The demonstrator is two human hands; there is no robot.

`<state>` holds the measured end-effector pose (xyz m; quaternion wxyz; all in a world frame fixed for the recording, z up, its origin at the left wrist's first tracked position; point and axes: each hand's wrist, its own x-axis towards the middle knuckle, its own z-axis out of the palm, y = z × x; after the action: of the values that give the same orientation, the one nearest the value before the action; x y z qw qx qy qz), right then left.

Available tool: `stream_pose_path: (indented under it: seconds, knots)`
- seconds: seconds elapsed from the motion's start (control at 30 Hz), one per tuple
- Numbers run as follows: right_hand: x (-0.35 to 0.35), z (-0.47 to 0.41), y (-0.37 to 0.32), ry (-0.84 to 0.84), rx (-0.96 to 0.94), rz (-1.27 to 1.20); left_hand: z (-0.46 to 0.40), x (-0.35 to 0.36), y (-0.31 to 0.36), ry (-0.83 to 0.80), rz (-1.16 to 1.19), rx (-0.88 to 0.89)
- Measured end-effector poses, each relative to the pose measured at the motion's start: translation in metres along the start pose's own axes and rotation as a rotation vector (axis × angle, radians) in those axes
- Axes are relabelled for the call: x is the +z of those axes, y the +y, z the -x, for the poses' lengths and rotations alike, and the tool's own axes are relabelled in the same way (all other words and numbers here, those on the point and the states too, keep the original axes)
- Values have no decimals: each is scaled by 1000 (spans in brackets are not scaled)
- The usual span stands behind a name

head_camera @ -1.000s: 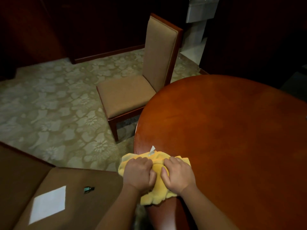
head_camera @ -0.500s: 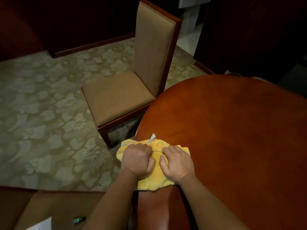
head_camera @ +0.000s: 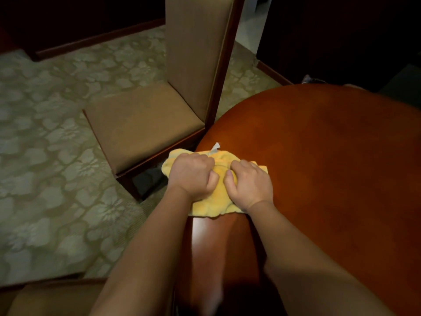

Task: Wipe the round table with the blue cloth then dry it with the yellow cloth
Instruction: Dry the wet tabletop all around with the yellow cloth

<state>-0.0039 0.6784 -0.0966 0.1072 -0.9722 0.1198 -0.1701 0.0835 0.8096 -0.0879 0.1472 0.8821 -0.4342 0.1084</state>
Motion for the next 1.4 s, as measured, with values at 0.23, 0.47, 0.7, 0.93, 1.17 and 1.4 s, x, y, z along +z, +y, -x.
stream_pose_path:
  seconds: [0.23, 0.47, 0.7, 0.93, 1.17, 1.4]
  knots:
    - [-11, 22, -7, -106, -28, 83, 26, -6, 19, 12, -81, -49]
    - [-37, 94, -18, -236, -62, 41, 98, -26, 66, 7, -81, -115]
    - [-74, 192, -26, -288, -79, -8, 181, -43, 130, -68, -67, -134]
    - [-100, 256, -22, -311, -113, -18, 230, -51, 180, -87, -67, -143]
    - [-90, 250, -11, -257, -173, -31, 228, -49, 179, -81, 0, -187]
    - [-65, 196, -3, -118, -195, -59, 181, -36, 145, -33, -8, -180]
